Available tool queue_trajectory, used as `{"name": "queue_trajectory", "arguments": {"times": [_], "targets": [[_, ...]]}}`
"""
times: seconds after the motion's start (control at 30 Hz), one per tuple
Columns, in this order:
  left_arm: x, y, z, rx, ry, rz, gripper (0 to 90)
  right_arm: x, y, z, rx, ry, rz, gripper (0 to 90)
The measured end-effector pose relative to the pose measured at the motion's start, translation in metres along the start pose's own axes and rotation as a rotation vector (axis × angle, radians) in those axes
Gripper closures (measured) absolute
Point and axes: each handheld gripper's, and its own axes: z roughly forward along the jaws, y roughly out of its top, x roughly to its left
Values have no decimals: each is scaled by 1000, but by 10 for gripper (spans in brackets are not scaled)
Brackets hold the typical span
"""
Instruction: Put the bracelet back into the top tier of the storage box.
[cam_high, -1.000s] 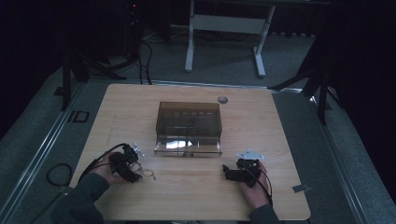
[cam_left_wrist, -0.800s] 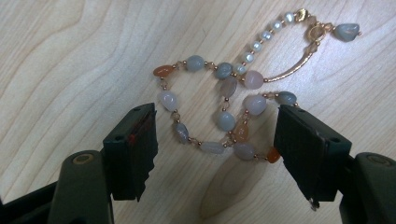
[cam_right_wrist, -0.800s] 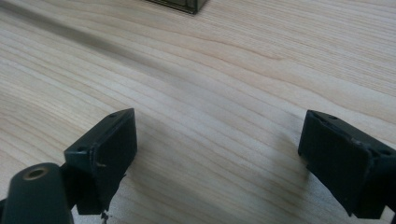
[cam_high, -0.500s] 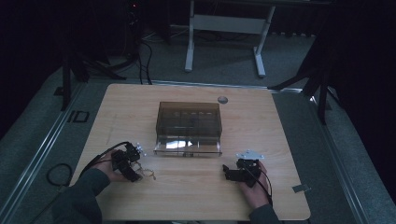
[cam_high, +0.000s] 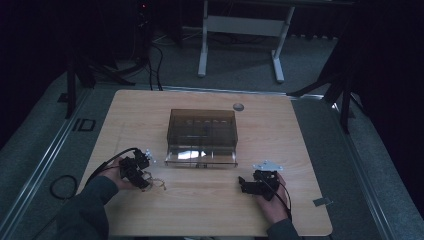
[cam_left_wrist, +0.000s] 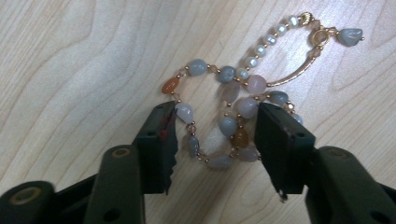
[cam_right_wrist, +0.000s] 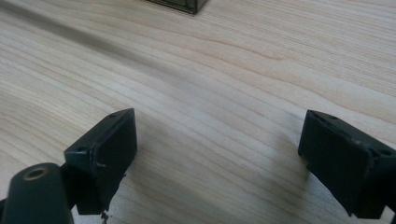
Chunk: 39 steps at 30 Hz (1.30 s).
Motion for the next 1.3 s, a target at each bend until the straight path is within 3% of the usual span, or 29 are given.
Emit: {"name": "queue_trajectory", "arguments": {"times": [0.2,0.4,0.7,0.93,1.3], "targets": [[0,1,-1,2,-4,-7,672,0,0,0,0,0,0,112],[1,6,-1,43,-16,-19,814,0,0,0,-1,0,1,112],[0,8,-1,68,-21,-5,831,0,0,0,0,0,0,113],[-3,4,-12,29,-28,-2,834,0,0,0,0,0,1,112],[-6,7,-35,-11,1,14,837,0,0,0,0,0,-1,113]]}}
